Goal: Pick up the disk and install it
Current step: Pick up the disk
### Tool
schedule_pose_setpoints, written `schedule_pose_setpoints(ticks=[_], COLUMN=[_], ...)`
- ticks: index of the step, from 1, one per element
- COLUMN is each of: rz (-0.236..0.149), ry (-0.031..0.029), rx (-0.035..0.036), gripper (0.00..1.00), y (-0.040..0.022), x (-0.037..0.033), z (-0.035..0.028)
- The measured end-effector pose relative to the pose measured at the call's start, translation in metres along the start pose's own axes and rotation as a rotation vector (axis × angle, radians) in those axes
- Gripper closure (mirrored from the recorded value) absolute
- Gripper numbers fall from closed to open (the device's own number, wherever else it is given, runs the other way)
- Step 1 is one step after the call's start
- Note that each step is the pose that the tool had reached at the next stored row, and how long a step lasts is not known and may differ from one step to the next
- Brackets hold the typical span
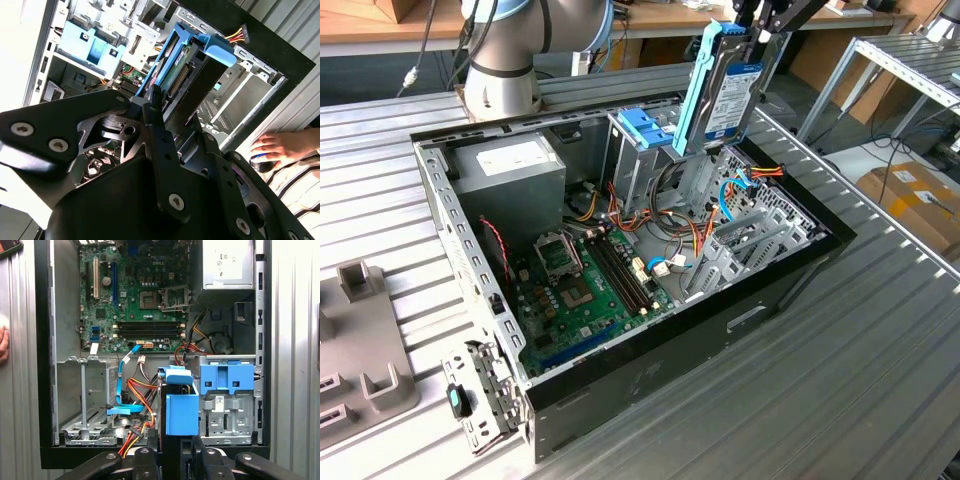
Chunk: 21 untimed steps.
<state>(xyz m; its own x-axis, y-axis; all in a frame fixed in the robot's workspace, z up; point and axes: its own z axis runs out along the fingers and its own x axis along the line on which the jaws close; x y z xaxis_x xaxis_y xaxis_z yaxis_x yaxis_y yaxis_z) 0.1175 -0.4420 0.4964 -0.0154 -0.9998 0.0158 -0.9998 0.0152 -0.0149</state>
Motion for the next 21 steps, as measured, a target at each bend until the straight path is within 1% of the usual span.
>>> schedule_pose_setpoints(ticks=[7, 10, 15, 16, 19, 21], rz=[0.000, 0.000, 0.000, 0.000, 0.000, 0.000], ry=[-0.0001, 0.0003, 0.0031, 0.0041, 0.0057, 0.0063], rx=[0.0000, 0.0000, 0.0001, 0.0000, 0.0001, 0.0001], gripper=[0.65, 0.65, 0.65, 0.65, 0.65, 0.65], y=[0.0000, -0.0001, -0.0004, -0.0006, -0.0008, -0.0009], x=[0.0005, 0.0034, 0.0119, 0.0169, 0.0238, 0.0268], z=[0.0000, 0.0001, 0.0002, 0.0003, 0.0004, 0.0005])
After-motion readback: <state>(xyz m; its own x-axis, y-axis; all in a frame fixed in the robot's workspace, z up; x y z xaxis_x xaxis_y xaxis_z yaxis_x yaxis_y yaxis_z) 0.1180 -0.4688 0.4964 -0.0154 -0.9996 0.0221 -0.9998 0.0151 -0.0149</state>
